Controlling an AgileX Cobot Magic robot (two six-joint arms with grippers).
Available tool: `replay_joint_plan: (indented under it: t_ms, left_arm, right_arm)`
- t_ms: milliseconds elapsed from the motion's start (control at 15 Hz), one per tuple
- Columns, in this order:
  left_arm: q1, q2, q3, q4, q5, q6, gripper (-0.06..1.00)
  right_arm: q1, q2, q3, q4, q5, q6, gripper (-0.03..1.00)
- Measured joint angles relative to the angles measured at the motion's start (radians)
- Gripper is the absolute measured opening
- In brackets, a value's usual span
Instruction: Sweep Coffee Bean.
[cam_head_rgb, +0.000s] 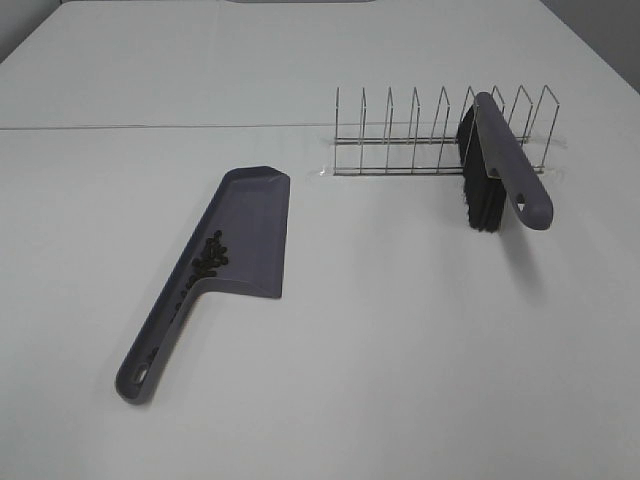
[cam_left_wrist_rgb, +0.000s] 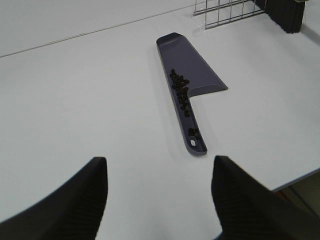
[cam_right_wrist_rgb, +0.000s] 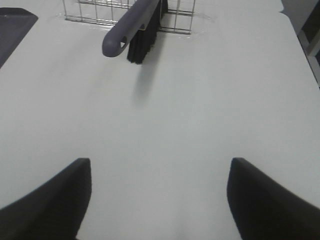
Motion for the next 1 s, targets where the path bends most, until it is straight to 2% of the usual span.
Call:
replay_joint_plan:
  t_ms: [1000]
  left_arm:
    - [0.000,-0.001,0.000,0.000,0.000,0.000,0.59]
  right_arm:
    - [-0.014,-0.031,0.000,0.015,0.000,0.000,0.72]
